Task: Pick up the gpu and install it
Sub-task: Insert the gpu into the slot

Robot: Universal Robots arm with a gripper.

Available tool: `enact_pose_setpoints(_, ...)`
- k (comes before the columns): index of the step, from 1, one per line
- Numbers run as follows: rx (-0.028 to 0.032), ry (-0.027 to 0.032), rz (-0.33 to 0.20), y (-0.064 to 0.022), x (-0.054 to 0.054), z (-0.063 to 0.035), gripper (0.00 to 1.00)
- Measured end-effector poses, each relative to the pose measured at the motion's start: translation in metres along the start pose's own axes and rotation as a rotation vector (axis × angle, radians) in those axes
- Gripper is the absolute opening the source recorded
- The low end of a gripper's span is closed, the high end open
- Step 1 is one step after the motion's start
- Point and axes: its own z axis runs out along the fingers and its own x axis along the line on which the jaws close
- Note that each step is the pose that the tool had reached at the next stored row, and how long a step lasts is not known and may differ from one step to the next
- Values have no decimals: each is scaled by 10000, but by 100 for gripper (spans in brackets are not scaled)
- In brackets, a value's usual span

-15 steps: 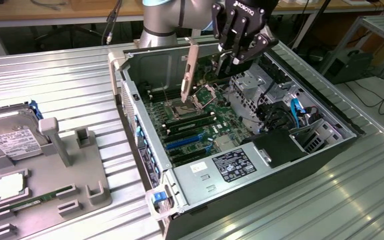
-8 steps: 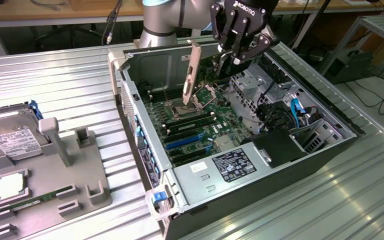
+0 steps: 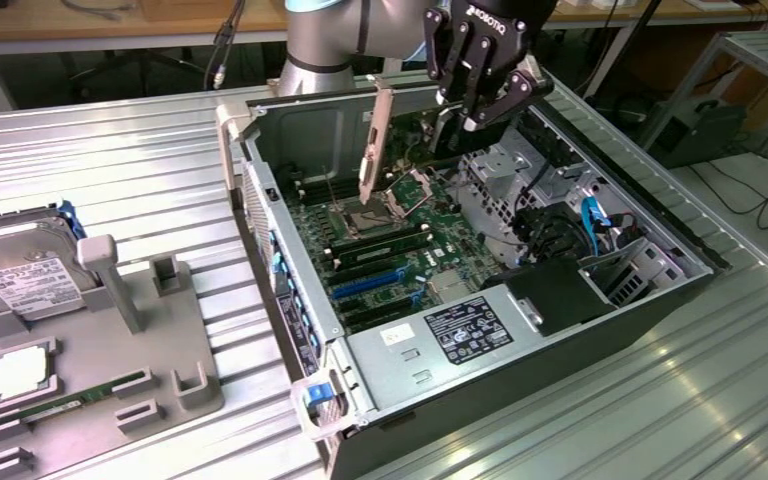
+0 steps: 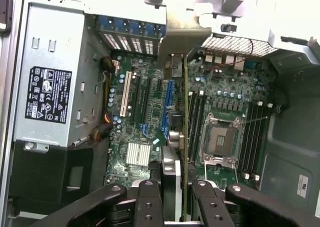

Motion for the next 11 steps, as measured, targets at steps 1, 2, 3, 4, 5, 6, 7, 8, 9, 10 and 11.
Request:
enact_pose_setpoints(1, -1, 17, 24, 2, -3, 10, 28)
enact_pose_setpoints(2, -3, 24, 34, 1, -12, 19, 28)
enact_pose_setpoints(3, -2, 24, 39, -1, -23, 28, 28)
enact_pose_setpoints(4, -2, 24, 44, -3, -30, 31, 28)
enact_pose_setpoints(5, -1, 23, 47, -4, -32, 35, 28)
enact_pose_setpoints(6, 0, 22, 49, -3, -32, 37, 28)
enact_pose_setpoints(7, 2, 23, 51, -3, -32, 39, 28)
enact_pose_setpoints(8, 3, 24, 51, -3, -33, 39, 28)
enact_pose_setpoints(9, 5, 27, 51, -3, -33, 39, 28)
enact_pose_setpoints(10, 9, 27, 52, -1, -34, 40, 28)
enact_pose_setpoints(11, 14, 27, 53, 1, -35, 40, 28)
